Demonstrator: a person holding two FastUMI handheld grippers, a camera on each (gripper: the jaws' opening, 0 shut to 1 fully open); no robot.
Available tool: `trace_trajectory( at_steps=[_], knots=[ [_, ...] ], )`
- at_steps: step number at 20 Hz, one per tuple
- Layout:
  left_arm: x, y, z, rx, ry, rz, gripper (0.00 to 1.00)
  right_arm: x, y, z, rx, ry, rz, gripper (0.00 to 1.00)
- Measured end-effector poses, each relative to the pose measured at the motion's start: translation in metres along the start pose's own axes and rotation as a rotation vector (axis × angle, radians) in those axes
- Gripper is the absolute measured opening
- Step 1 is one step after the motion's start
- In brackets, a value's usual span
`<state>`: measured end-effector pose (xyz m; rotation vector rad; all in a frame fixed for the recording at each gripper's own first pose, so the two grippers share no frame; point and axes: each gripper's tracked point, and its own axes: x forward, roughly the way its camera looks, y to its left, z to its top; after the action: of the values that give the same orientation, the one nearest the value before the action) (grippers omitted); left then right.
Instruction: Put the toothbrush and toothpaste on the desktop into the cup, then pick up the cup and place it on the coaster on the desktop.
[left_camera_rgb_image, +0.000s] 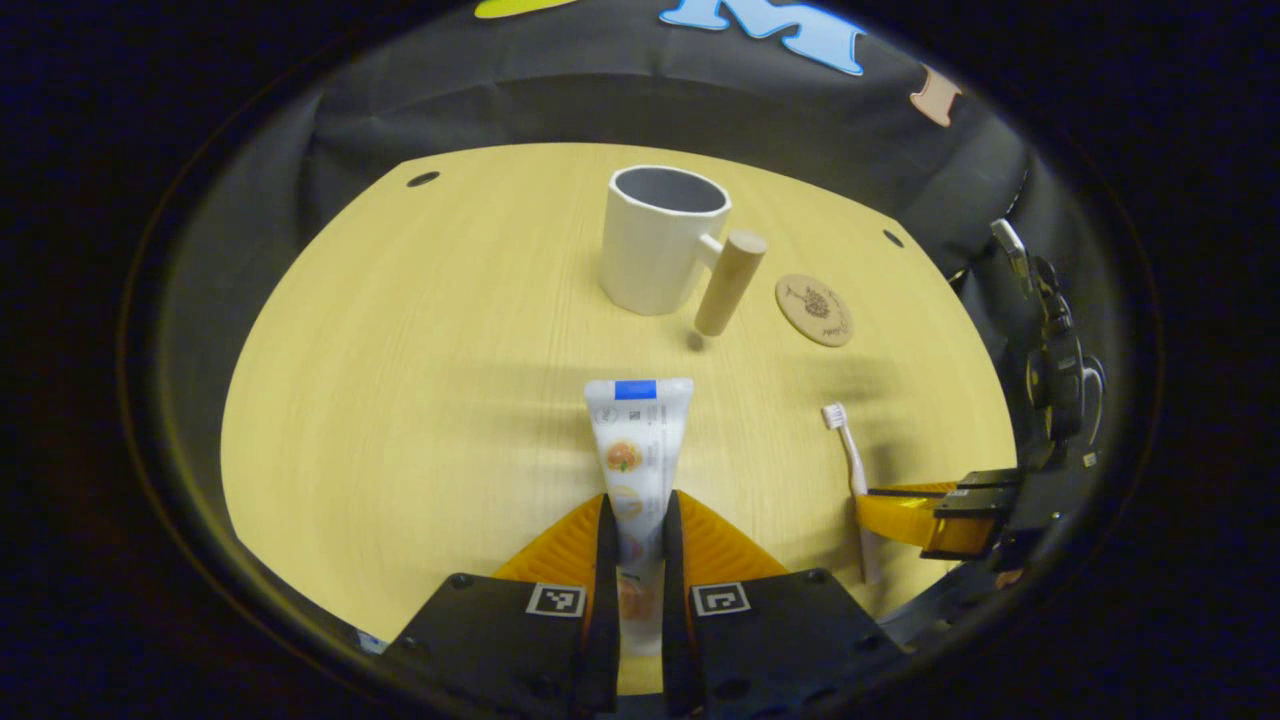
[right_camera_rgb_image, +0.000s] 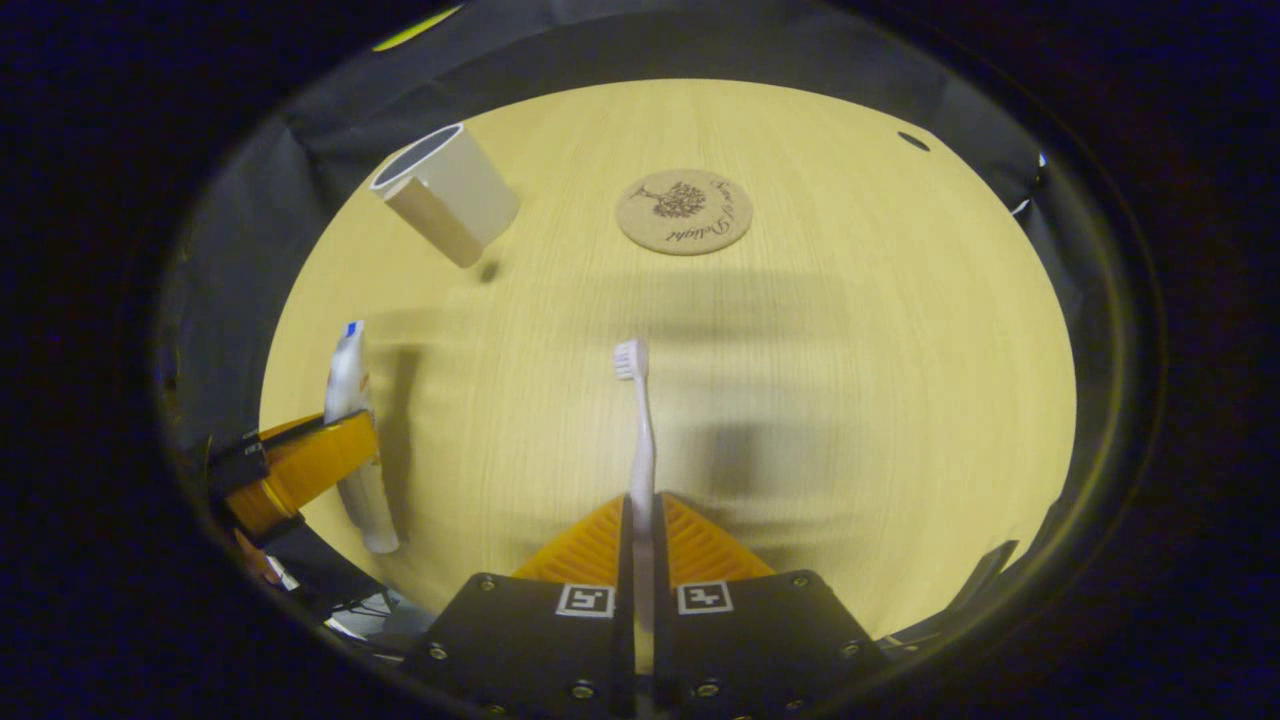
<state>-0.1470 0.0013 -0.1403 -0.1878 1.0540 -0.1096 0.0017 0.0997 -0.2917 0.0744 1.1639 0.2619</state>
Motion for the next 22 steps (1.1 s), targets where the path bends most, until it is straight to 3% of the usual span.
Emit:
trace_trajectory(
  at_steps=[15, 22],
  knots=[
    [0.001, -0.007, -0.001, -0.013, 0.013, -0.022, 0.24, 0.004, 0.003, 0.000, -0.146, 0.136, -0.058, 0.12],
    [0.008, -0.009, 0.001, -0.010, 0.014, -0.023, 0.24, -0.001, 0.000, 0.008, -0.186, 0.026, -0.060, 0.02]
  ],
)
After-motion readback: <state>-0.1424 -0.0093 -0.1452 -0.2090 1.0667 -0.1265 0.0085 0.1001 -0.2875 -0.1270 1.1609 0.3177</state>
